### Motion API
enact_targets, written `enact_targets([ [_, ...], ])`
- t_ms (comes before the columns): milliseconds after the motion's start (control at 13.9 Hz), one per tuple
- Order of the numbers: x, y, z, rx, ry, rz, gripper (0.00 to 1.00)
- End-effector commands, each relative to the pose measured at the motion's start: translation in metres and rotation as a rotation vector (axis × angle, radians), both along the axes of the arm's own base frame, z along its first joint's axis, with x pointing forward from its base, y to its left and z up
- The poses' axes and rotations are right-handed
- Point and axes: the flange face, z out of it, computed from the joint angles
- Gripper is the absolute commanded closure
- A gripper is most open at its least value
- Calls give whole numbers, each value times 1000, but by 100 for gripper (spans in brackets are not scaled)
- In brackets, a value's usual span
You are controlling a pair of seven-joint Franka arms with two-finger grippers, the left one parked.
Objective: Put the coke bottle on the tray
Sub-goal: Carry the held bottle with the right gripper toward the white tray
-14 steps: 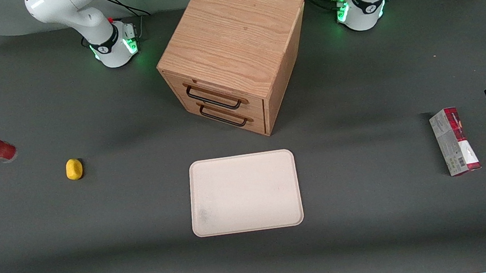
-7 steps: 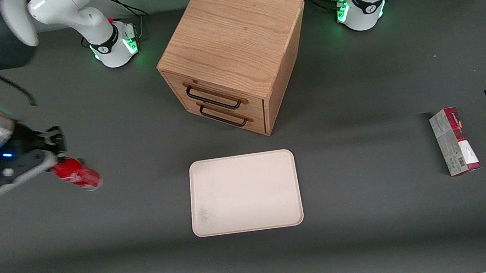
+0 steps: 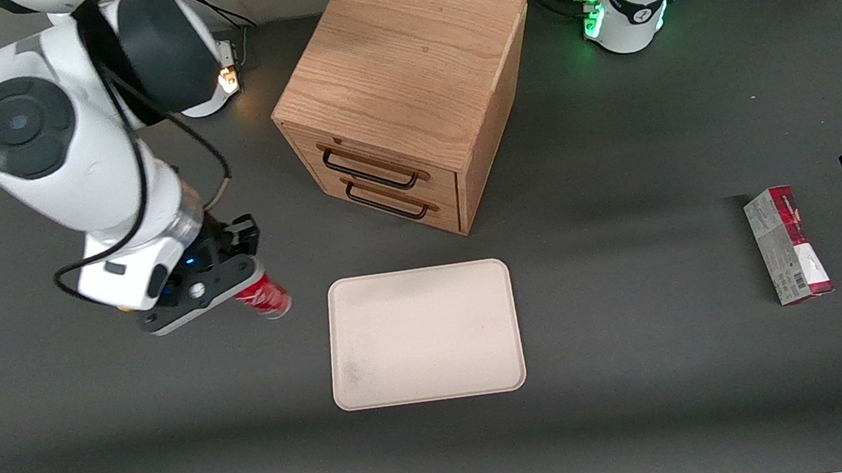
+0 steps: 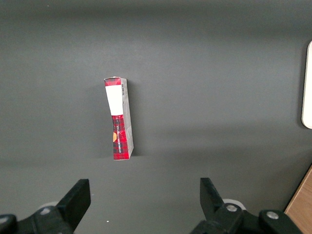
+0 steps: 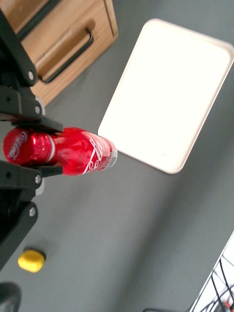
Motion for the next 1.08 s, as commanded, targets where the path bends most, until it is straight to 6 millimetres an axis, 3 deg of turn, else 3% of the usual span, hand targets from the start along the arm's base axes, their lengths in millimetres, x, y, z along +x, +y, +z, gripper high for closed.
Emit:
enact_targets([
  [0,-5,16,14,54,-10,-18,100],
  [215,1,25,7,73,-42,-7,100],
  [646,47,42,-100,36,-36,-7,100],
  [1004,75,41,-162,39,-64,-16,100],
])
